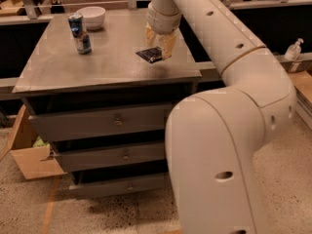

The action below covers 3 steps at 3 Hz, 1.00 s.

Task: Pick rxbar blueberry

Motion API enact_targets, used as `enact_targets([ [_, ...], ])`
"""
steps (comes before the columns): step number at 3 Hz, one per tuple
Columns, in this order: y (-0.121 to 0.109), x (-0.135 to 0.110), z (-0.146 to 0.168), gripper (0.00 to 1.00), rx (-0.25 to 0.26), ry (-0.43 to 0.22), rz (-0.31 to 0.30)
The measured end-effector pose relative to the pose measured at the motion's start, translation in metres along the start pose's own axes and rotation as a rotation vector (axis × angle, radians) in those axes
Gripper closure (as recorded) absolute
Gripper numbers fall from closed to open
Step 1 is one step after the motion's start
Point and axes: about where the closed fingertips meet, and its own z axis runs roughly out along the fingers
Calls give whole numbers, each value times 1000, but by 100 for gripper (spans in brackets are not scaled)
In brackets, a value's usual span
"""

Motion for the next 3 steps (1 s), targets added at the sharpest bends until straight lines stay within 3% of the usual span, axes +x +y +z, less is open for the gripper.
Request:
enact_targets([
  [1,9,-7,-41,100,125,-113,123],
  [2,5,-21,-84,100,240,-150,130],
  [3,3,-26,-91,100,256,-151,122],
])
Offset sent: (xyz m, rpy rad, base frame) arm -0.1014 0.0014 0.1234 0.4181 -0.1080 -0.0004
